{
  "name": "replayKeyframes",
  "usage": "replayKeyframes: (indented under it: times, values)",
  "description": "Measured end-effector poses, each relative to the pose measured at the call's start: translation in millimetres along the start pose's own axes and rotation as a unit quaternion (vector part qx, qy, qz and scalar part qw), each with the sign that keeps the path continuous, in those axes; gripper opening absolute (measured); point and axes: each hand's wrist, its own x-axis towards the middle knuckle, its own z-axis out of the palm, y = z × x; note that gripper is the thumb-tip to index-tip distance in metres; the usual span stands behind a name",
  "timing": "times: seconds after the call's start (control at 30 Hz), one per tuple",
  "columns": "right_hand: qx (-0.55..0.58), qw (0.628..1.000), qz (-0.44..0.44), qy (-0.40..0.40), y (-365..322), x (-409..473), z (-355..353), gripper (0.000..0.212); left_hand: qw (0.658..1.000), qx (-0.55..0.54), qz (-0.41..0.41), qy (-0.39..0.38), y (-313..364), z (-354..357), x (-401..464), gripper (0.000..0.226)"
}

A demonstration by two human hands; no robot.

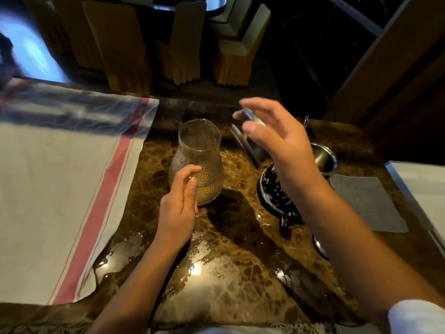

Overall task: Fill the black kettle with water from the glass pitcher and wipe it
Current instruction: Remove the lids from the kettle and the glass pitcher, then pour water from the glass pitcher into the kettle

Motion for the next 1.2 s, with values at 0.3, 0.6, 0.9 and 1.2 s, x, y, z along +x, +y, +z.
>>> replayKeyframes:
  times: [0.3, 0.6, 0.9, 1.2]
  values:
    - [0.033, 0.992, 0.124, 0.012, 40, -95, -49, 0.042, 1.0, -0.021, -0.001, -0.009, 2, -2, 1, 0.028]
    - [-0.223, 0.963, 0.129, 0.078, 99, -177, -51, 0.047, 1.0, 0.008, -0.01, 0.003, 8, 2, 0, 0.024]
    - [-0.358, 0.916, 0.16, 0.083, 144, -201, -50, 0.058, 1.0, 0.015, -0.01, 0.014, 7, 4, 1, 0.025]
    - [-0.395, 0.902, 0.124, 0.127, 166, -208, -41, 0.064, 1.0, 0.017, -0.001, 0.014, 12, 6, 2, 0.034]
